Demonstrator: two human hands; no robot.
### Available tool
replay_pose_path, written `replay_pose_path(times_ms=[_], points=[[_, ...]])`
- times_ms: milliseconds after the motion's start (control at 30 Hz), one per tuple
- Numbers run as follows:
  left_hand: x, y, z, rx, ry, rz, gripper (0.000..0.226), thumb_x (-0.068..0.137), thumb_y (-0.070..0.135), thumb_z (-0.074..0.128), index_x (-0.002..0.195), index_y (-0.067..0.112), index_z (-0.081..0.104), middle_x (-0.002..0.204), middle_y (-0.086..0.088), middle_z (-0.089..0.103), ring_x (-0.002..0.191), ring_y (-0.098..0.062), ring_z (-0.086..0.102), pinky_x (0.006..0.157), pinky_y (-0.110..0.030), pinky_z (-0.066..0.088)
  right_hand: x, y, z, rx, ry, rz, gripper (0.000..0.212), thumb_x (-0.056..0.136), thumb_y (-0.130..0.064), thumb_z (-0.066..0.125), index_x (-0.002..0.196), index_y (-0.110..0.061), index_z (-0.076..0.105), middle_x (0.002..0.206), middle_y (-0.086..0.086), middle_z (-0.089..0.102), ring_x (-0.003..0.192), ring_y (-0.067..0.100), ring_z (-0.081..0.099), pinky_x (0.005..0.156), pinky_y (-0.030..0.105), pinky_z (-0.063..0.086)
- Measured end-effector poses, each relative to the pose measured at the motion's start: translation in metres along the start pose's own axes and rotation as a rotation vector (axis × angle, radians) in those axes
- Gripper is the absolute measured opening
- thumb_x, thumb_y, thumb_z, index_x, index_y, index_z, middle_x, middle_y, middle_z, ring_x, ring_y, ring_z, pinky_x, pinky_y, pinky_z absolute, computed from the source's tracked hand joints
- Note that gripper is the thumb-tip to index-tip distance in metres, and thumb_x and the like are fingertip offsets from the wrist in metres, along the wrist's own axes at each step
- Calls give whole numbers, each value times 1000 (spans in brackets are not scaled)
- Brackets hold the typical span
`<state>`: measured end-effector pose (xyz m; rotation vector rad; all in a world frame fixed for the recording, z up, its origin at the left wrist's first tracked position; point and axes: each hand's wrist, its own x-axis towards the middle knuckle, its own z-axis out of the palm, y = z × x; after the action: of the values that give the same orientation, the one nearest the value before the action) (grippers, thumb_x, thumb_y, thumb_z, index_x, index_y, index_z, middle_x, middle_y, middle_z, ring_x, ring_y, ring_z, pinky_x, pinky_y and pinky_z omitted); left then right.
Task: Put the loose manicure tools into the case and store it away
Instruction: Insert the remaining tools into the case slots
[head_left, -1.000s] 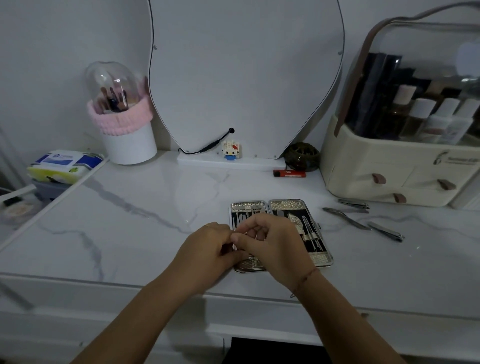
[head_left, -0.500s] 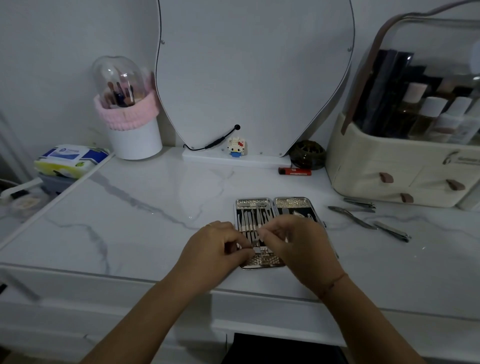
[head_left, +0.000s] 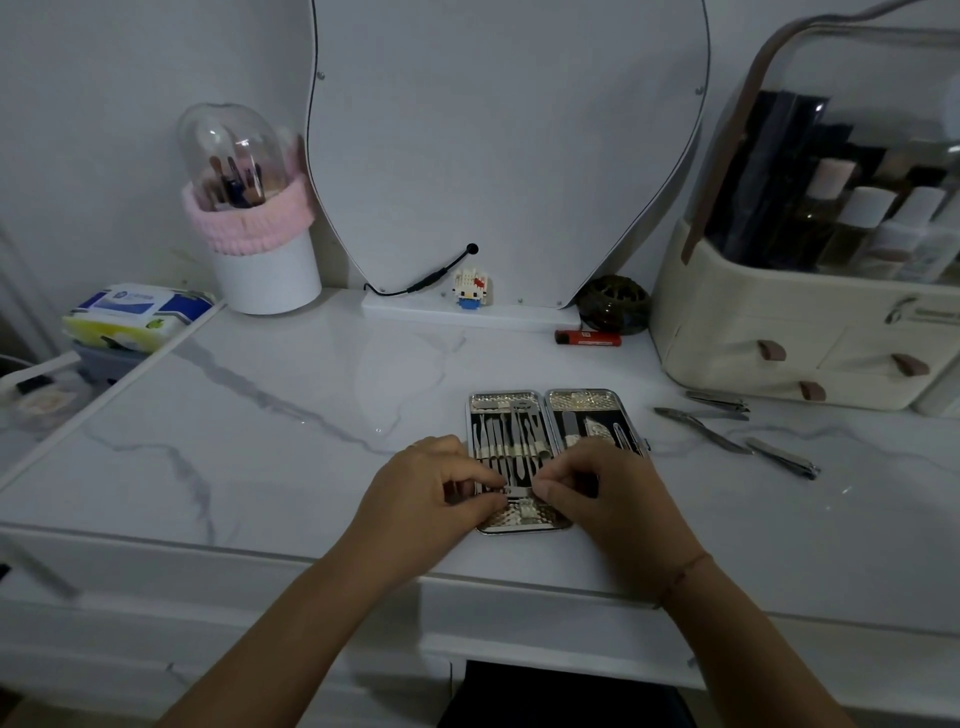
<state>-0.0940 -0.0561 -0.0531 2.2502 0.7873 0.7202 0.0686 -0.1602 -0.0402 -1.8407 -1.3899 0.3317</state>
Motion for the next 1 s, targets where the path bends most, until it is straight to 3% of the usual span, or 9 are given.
replay_pose_path(times_ms=[100, 200, 300, 433, 600, 667, 767, 867, 1000], points=[[1, 1, -1, -11, -13, -16, 12, 73, 32, 77, 84, 33, 76, 74, 9, 59, 74, -7, 57, 69, -30, 49, 1, 2, -1, 35, -8, -4, 6, 77, -20, 70, 72, -22, 69, 73, -3, 64, 65, 13, 62, 66, 34, 56], [2, 2, -1, -25, -28, -17, 11, 73, 29, 78, 84, 32, 76, 75, 7, 59, 74, -8, 57, 68, -27, 47, 0, 3, -2, 60, -17, -19, 5, 77, -19, 70, 72, -20, 70, 72, -2, 65, 64, 14, 63, 65, 35, 57], [4, 0, -2, -27, -69, -6, 12, 74, 31, 77, 85, 34, 76, 74, 10, 57, 74, -6, 55, 65, -21, 42, -2, 5, -9, 70, -13, -25, 4, 78, -18, 68, 75, -20, 70, 74, -5, 66, 66, 10, 63, 65, 22, 54], [11, -1, -2, -22, -110, 11, 22, 69, 47, 72, 89, 38, 73, 81, 13, 54, 86, -3, 50, 71, -17, 36, 6, 27, -43, -118, 177, 11, 4, 80, -20, 67, 81, -24, 67, 75, -14, 62, 71, -2, 56, 64, 5, 44], [17, -6, -1, -5, -68, 44, 51, 64, 61, 68, 110, 38, 65, 109, 25, 49, 113, -1, 38, 94, -15, 28, 4, 76, -106, -373, 436, 197, 15, 77, -20, 70, 91, -15, 70, 85, 5, 63, 69, 12, 49, 63, 24, 35], [17, -9, 0, 19, -83, 42, 64, 63, 72, 63, 119, 40, 59, 122, 33, 40, 123, 1, 31, 104, -22, 24, -6, 92, -120, -444, 424, 285, 23, 77, -24, 70, 97, -14, 68, 93, 6, 62, 79, 17, 50, 72, 29, 36], [16, -12, 2, 62, -180, 27, 80, 59, 81, 49, 128, 41, 51, 136, 30, 34, 132, 3, 24, 109, -24, 20, -19, 106, -123, -432, 393, 380, 26, 78, -25, 69, 100, -12, 68, 97, 10, 62, 82, 18, 50, 76, 29, 35], [17, -14, 3, 79, -222, 23, 80, 61, 83, 46, 131, 43, 48, 144, 25, 33, 137, 3, 22, 115, -31, 20, -22, 109, -121, -397, 389, 397, 21, 80, -21, 67, 98, -9, 69, 95, 12, 62, 79, 18, 51, 76, 27, 35], [16, -13, 2, 79, -213, 36, 79, 64, 82, 44, 131, 41, 48, 144, 23, 35, 136, 5, 23, 113, -27, 19, -22, 114, -120, -424, 374, 418, 17, 82, -21, 63, 94, -9, 67, 97, 14, 62, 82, 20, 50, 79, 28, 37]])
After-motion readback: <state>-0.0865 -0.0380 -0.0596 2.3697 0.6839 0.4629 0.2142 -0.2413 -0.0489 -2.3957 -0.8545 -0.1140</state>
